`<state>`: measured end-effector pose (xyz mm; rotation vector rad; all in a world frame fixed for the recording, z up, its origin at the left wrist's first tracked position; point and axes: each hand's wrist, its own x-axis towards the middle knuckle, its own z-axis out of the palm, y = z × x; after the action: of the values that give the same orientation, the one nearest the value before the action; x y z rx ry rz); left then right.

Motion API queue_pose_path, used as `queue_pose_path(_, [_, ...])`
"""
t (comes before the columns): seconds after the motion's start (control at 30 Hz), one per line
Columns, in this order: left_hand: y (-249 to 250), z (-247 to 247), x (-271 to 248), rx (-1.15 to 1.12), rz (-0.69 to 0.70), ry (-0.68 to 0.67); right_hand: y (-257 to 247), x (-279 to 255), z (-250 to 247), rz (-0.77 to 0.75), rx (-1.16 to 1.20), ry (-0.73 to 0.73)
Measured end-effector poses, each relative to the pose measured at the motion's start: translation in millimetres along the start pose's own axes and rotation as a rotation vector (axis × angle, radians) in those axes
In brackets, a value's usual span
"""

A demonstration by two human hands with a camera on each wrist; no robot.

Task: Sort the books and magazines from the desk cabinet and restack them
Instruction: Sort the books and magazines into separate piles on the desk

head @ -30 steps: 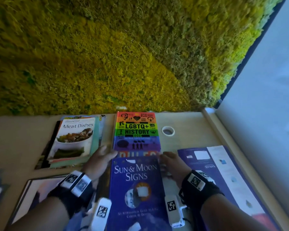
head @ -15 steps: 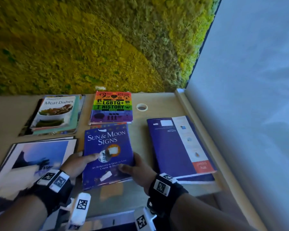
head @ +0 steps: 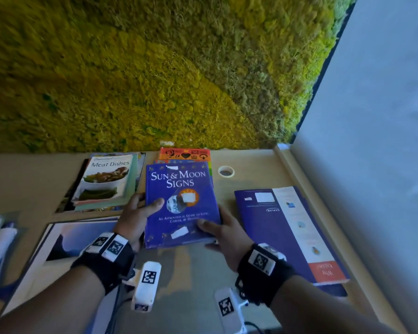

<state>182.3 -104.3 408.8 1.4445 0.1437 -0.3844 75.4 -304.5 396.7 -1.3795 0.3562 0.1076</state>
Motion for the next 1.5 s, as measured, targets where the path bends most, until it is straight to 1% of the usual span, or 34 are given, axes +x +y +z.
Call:
queue_pose_path(0.1, [29, 6, 47, 0.029, 0.01, -0.017, -29, 48, 2, -0.001, -0.007, 0.033])
queue_pose_path(0.23, [55, 13, 117, 0.149, 0.004, -0.031, -52, 115, 6, -0.037, -0.094, 0.114])
queue_pose_path(0.33, [61, 20, 153, 0.188, 0.011, -0.102, -56, 162, -3, -0.079, -0.169, 0.161])
queue_pose_path(0.4, [54, 23, 170, 0.239, 0.005, -0.17, -56, 181, -12, -0.095, -0.296, 0.172])
queue_pose_path(0.47, [41, 21, 179, 0.261, 0.037, -0.204, -51, 192, -20, -0.082, -0.443, 0.167])
queue_pose_path(0.53, [25, 16, 186, 0.306, 0.082, -0.173, -41, 196, -23, -0.082, -0.52, 0.211])
queue_pose_path(0.63, [6, 4, 192, 0.376, 0.081, -0.145, -29, 195, -18, -0.091, -0.465, 0.229])
queue_pose_path(0.73, [-9, -7, 193, 0.399, 0.058, -0.135, -25, 186, -12, -0.075, -0.506, 0.24])
queue_pose_path(0.8, [-17, -12, 182, 0.399, 0.061, -0.129, -24, 174, -9, -0.062, -0.506, 0.254])
queue_pose_path(0.93, [-21, -11, 125, 0.339, 0.056, -0.1, -11, 133, -7, -0.028, -0.463, 0.217])
queue_pose_path(1.03, [-24, -12, 78, 0.349, 0.065, -0.1, -3, 95, -5, -0.025, -0.538, 0.149])
queue_pose_path(1.07, [-22, -11, 65, 0.358, 0.092, -0.108, -2, 82, -5, -0.016, -0.559, 0.113])
queue_pose_path(1.1, [-20, -12, 57, 0.396, 0.119, -0.109, -2, 69, -6, -0.011, -0.572, 0.083])
queue_pose_path(1.13, [-17, -11, 50, 0.486, 0.141, -0.095, -4, 55, -9, 0.002, -0.61, 0.067])
queue_pose_path(1.17, [-12, -9, 43, 0.628, 0.171, -0.049, -8, 40, -16, 0.003, -0.669, 0.077])
queue_pose_path(1.2, [-8, -3, 34, 0.776, 0.24, 0.025, -13, 26, -27, -0.013, -0.745, 0.116])
queue_pose_path(1.23, [-6, 6, 20, 0.886, 0.373, 0.092, -18, 11, -42, -0.05, -0.821, 0.163])
queue_pose_path(1.27, [-6, 22, 4, 0.922, 0.552, 0.121, -23, -3, -62, -0.067, -0.888, 0.214])
queue_pose_path(1.3, [-10, 42, -15, 0.903, 0.705, 0.099, -26, -17, -83, -0.075, -0.933, 0.271])
queue_pose_path(1.33, [-18, 63, -34, 0.862, 0.79, 0.009, -27, -31, -104, -0.062, -0.973, 0.339])
queue_pose_path(1.37, [-27, 86, -54, 0.823, 0.796, -0.128, -27, -44, -126, -0.022, -1.011, 0.415])
queue_pose_path(1.4, [-39, 109, -69, 0.805, 0.729, -0.264, -23, -56, -147, 0.055, -1.054, 0.484])
queue_pose_path(1.43, [-53, 130, -80, 0.831, 0.584, -0.375, -18, -66, -164, 0.128, -1.102, 0.536])
queue_pose_path(1.47, [-65, 148, -90, 0.859, 0.408, -0.447, -13, -77, -177, 0.209, -1.138, 0.552])
queue_pose_path(1.5, [-78, 161, -94, 0.862, 0.239, -0.467, -7, -87, -186, 0.274, -1.158, 0.53])
